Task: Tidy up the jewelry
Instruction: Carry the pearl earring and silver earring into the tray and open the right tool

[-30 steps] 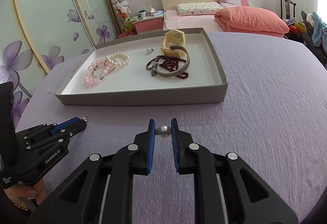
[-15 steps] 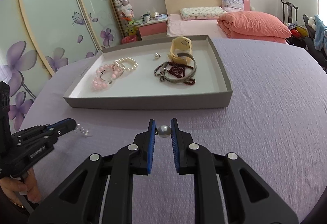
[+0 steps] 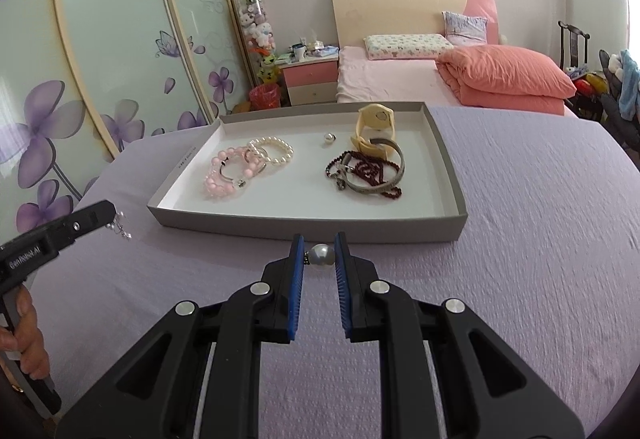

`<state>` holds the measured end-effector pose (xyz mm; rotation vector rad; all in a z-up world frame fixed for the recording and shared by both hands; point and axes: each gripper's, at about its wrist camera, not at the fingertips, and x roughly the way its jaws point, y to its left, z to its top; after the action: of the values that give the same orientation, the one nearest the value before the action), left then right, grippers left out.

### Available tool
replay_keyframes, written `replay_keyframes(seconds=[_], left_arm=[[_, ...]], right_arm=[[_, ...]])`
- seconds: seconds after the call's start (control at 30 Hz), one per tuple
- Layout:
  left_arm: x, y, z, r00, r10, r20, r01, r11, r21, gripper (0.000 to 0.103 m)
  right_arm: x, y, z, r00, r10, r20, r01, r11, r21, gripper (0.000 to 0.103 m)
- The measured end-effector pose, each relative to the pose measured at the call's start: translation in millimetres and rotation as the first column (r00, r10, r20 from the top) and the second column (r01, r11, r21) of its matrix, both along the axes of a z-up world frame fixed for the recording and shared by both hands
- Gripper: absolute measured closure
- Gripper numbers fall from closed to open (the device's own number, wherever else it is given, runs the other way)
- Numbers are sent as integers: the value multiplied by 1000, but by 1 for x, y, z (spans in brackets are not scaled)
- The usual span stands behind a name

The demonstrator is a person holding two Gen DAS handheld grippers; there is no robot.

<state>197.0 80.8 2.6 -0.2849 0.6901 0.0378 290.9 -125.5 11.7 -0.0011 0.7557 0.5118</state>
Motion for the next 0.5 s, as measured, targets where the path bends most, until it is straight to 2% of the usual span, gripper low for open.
replay_keyframes(seconds=[0.5], left_arm=[[16, -2, 7, 1000, -17, 10, 17, 1000, -10, 96]], right_arm=[[13, 7, 7, 999, -7, 32, 7, 1000, -13, 87]])
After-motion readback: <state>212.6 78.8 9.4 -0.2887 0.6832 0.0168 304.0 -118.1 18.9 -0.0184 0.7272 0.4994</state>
